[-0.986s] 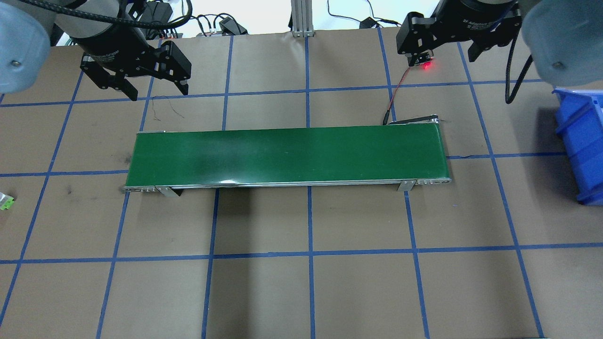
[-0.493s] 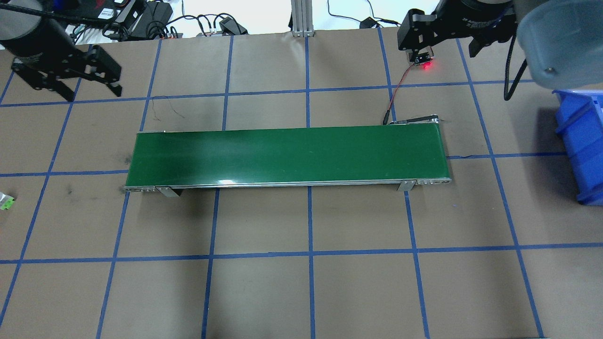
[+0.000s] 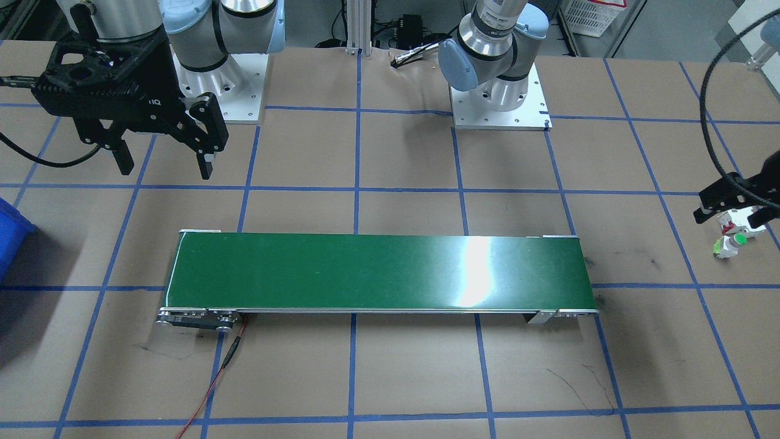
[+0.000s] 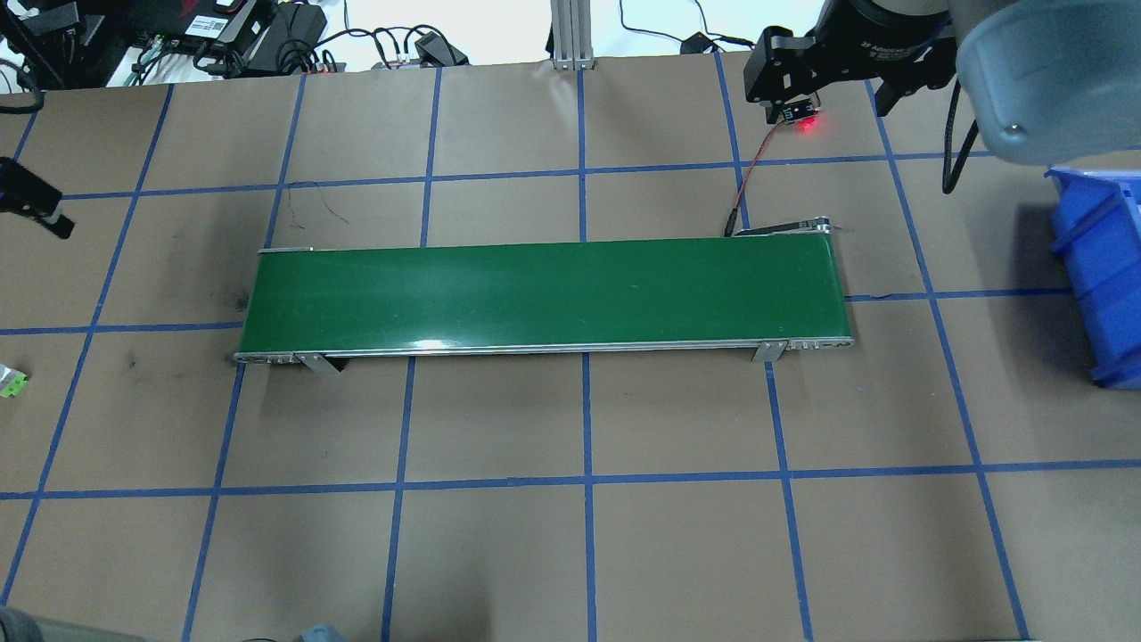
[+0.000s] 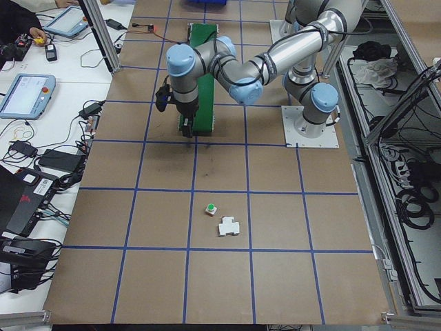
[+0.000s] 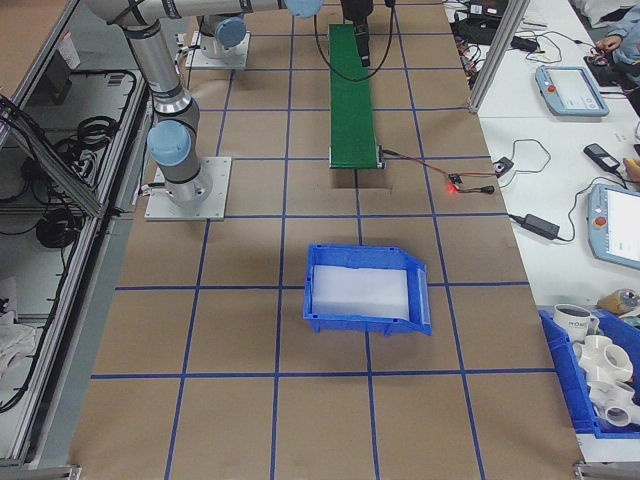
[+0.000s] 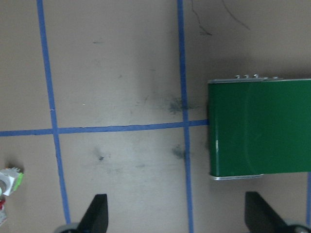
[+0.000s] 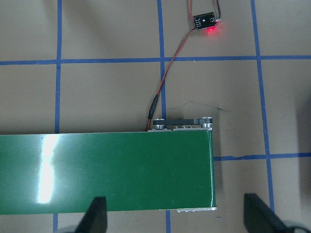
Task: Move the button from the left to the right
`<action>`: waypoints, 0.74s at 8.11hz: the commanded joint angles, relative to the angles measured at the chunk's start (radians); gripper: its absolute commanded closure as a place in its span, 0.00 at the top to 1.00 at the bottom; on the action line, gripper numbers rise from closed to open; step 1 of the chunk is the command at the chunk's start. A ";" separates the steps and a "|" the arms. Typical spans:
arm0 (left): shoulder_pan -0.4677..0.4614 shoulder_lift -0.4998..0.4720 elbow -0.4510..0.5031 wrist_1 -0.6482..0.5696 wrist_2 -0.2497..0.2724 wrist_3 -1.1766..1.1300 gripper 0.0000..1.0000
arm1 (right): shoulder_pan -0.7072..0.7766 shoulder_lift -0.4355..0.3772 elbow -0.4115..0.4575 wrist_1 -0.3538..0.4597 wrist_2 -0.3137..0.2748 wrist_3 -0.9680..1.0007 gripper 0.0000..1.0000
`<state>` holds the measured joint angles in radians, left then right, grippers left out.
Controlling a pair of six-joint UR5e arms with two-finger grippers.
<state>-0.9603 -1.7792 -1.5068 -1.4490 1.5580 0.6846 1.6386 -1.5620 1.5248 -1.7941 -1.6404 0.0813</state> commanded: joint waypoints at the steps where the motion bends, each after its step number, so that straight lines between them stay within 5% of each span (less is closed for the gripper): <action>1: 0.185 -0.153 0.002 0.237 0.134 0.331 1.00 | 0.000 0.003 0.002 0.007 -0.001 0.000 1.00; 3: 0.302 -0.222 0.002 0.285 0.134 0.440 1.00 | 0.000 0.005 0.005 0.007 -0.001 0.000 1.00; 6: 0.308 -0.314 -0.009 0.291 0.134 0.458 1.00 | 0.000 0.005 0.006 0.007 -0.001 0.000 1.00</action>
<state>-0.6608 -2.0383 -1.5060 -1.1637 1.6908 1.1375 1.6383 -1.5571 1.5303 -1.7876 -1.6413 0.0813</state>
